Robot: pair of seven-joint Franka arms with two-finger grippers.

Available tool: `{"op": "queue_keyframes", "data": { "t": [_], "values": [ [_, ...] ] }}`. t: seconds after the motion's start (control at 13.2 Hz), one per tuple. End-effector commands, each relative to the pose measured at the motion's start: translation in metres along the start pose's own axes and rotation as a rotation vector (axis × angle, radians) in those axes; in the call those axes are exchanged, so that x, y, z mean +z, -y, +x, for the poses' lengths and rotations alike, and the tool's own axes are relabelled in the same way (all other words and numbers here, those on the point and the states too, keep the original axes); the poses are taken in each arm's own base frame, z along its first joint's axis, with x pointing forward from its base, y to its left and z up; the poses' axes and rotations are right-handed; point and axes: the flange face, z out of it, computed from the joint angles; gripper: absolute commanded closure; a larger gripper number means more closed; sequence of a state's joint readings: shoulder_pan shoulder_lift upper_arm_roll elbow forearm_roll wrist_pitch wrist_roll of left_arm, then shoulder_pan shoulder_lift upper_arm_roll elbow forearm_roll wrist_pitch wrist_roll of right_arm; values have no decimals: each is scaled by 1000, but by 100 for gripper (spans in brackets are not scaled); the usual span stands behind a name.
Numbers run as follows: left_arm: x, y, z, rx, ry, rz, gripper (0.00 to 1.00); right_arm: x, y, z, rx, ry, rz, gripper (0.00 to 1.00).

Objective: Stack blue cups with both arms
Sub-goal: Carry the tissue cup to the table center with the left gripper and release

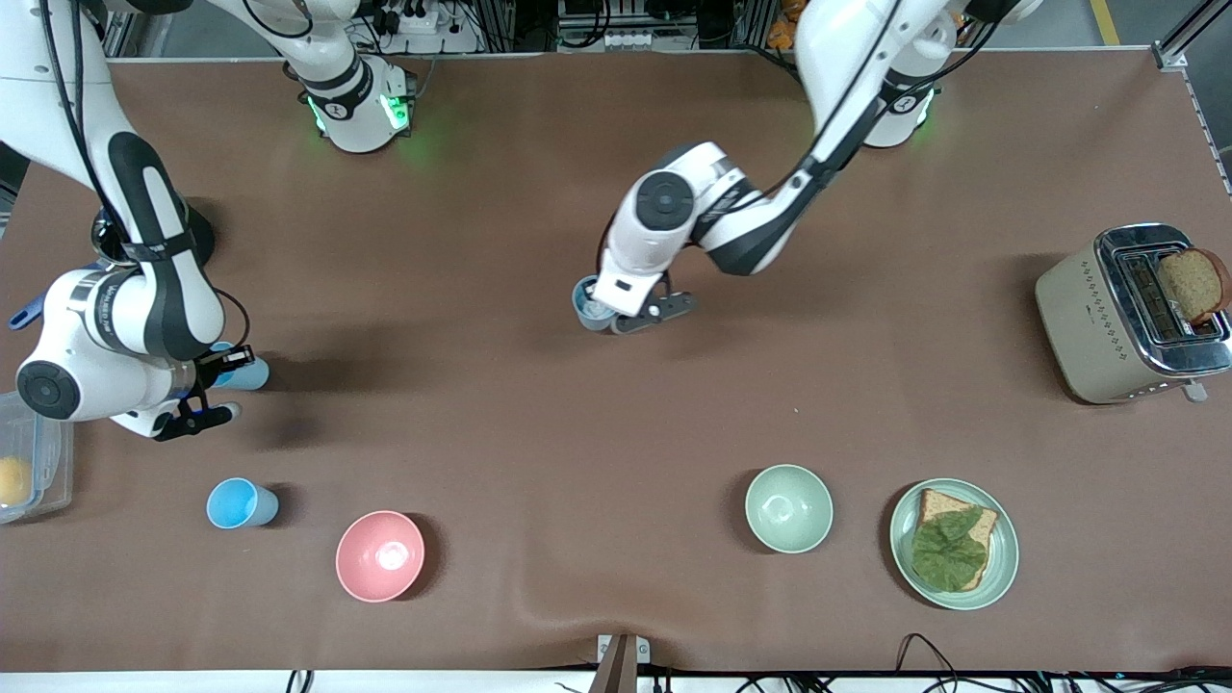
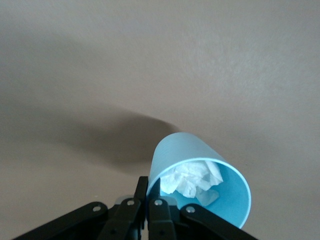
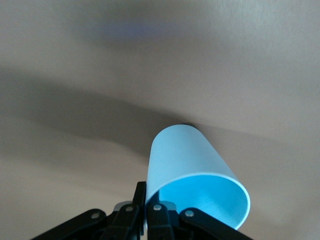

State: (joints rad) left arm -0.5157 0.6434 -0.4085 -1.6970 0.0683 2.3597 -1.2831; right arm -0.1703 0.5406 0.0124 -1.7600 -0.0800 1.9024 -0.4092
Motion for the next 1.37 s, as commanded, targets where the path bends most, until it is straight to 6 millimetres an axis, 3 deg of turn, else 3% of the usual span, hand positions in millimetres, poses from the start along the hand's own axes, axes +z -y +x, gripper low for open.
{"op": "queue_keyframes", "data": {
  "t": [0.0, 0.08, 0.15, 0.23, 0.3, 0.46, 0.53, 0.84, 0.91, 0.99, 1.06, 1.14, 1.22, 1.29],
  "values": [
    [12, -14, -9, -18, -56, 24, 100, -40, 36, -5, -69, 11, 11, 100],
    [13, -14, -11, -16, -58, 25, 100, -62, 68, -3, -104, 26, 7, 100],
    [13, -14, -11, -18, -58, 25, 91, -75, 88, -2, -118, 37, 2, 100],
    [13, -13, -9, -22, -58, 26, 54, -84, 109, 1, -131, 44, 0, 100],
    [12, -12, -6, -47, -61, 28, 1, -91, 127, 3, -139, 38, 15, 100],
    [-4, -11, 3, -92, -79, 14, 0, -104, 151, 8, -174, 28, 14, 100],
    [-24, -8, 16, -109, -102, 12, 0, -116, 171, 12, -219, 3, 8, 100],
    [-148, 9, 39, -129, -188, -10, 0, -156, 258, 29, -369, -105, 23, 100],
    [-171, 17, 46, -124, -201, -9, 0, -161, 284, 34, -408, -137, 4, 100],
    [-193, 25, 49, -99, -215, -2, 0, -164, 296, 38, -428, -170, -16, 100],
    [-217, 38, 58, -67, -228, 19, 0, -164, 302, 40, -436, -182, -17, 100],
    [-244, 56, 74, -27, -234, 36, 0, -164, 328, 40, -465, -188, -36, 100],
    [-271, 79, 91, 23, -242, 64, 0, -164, 367, 39, -522, -193, -68, 100],
    [-292, 102, 109, 86, -240, 101, 0, -166, 387, 39, -553, -210, -98, 100]
  ]
}}
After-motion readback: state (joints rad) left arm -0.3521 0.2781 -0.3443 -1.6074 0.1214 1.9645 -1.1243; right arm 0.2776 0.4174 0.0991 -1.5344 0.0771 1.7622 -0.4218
